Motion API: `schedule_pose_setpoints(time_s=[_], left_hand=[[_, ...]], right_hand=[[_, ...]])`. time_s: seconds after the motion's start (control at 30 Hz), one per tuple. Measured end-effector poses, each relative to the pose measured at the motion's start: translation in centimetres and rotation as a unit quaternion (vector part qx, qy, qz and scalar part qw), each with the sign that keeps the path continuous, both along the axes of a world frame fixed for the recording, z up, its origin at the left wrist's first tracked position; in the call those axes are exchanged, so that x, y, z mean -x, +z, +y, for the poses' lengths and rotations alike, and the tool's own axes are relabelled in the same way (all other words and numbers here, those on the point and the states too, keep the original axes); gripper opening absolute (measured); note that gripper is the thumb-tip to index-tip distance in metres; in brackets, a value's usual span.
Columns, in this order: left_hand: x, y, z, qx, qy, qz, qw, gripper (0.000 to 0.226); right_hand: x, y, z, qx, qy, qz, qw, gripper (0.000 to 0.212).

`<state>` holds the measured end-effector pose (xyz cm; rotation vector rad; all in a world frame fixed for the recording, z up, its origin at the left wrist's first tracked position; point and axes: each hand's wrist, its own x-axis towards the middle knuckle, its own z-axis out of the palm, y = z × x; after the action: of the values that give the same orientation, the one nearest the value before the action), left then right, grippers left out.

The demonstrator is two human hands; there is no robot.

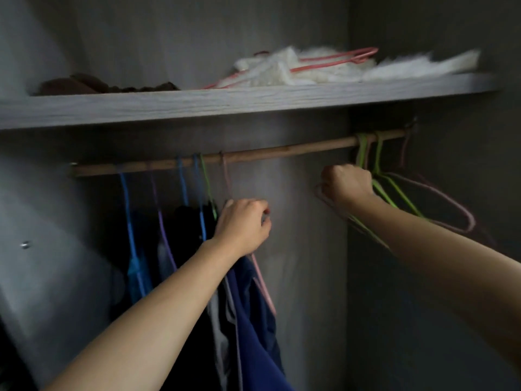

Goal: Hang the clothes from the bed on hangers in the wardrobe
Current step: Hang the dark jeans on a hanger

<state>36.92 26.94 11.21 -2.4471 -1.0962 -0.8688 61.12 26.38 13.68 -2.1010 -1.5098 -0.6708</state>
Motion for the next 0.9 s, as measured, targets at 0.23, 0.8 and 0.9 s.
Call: schedule_pose_setpoints(time_s=[0.23, 0.8, 0.9], left_hand=[[-1.7, -0.6, 1.1, 0.086, 0.027, 0.105, 0.990, 0.026], [-1.5, -1.4, 1.1, 0.103, 0.019, 0.111, 0.988, 0.028], [-2.5, -1.6, 0.6, 0.136, -0.006, 0.131, 0.982, 0.027]], right_hand=[[-6.2, -2.6, -3.3, 0.062, -0.100, -0.052, 0.992, 0.041], [-3.5, -2.1, -6.7, -0.025, 0.035, -0.027, 0.999, 0.025], [-3.4, -6.1, -9.9, -0.016, 0.053, -0.013, 0.998, 0.023]])
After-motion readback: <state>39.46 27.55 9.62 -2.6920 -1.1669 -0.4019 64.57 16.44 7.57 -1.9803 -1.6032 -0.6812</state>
